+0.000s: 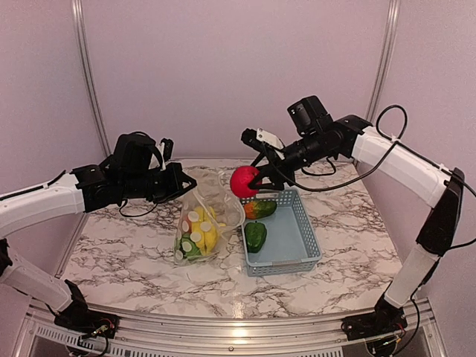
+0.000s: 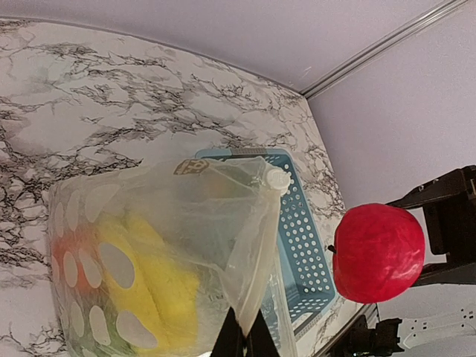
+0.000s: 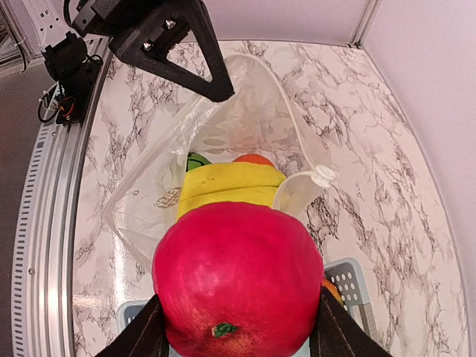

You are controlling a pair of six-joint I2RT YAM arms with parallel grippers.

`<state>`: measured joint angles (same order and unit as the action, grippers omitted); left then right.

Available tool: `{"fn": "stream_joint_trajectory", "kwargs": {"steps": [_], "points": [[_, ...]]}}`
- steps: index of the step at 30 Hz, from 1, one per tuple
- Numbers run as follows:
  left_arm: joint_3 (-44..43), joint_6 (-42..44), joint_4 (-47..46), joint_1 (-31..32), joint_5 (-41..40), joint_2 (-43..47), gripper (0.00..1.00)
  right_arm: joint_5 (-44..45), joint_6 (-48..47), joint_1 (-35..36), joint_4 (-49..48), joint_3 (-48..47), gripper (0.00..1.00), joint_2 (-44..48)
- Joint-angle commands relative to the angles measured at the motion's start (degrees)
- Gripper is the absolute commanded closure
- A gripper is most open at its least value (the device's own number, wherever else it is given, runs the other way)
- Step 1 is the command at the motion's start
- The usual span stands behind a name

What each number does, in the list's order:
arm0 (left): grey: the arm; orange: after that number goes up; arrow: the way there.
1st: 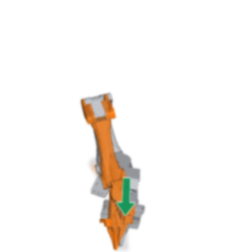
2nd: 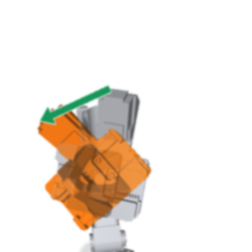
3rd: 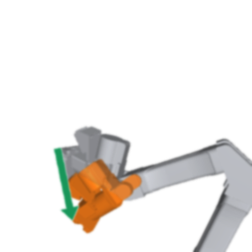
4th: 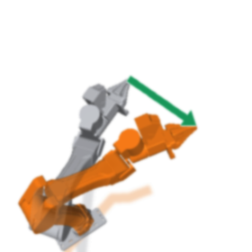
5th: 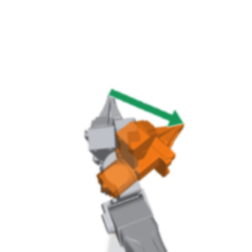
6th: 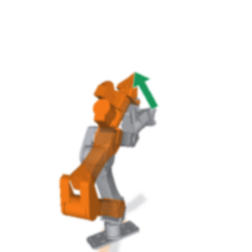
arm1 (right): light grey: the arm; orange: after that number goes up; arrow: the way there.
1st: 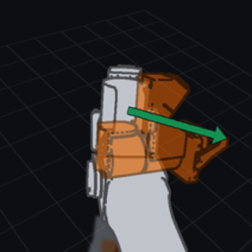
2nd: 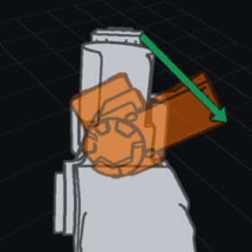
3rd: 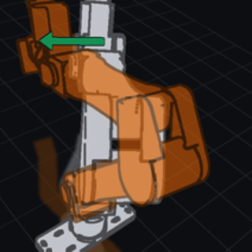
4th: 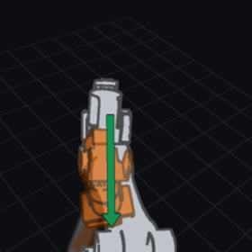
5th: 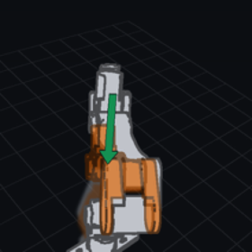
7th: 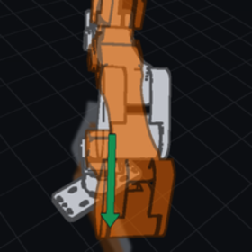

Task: Place the food in the zip-top bag and seal the zipper
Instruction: Pick up the fake fruit from the bin, then place the fake fruit in the zipper food storage bag.

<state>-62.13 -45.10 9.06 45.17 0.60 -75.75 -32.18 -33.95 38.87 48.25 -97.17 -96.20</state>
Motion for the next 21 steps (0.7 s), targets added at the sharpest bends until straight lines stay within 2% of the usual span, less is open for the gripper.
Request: {"fn": "stream_joint_trajectory", "kwargs": {"steps": [1, 8, 15, 21], "points": [[-0.7, -0.5, 0.2, 0.2, -0.1, 0.3, 1.0, -6.6, 5.0, 1.8, -7.6, -2.3, 0.57, -2.0], [-0.7, -0.6, -0.1, 0.3, -0.3, 0.8, 1.0, -4.0, 7.2, 6.7, -14.2, -1.8, 0.56, -4.3], [-1.0, -0.2, 0.6, 0.3, 0.1, 1.1, 1.0, 6.4, 12.6, 8.0, -20.3, 0.4, 0.56, -8.0], [0.2, -0.4, -0.4, 0.3, 0.7, 1.8, 1.0, 10.0, 17.8, 8.4, -21.5, -2.3, 0.48, -12.9]]}}
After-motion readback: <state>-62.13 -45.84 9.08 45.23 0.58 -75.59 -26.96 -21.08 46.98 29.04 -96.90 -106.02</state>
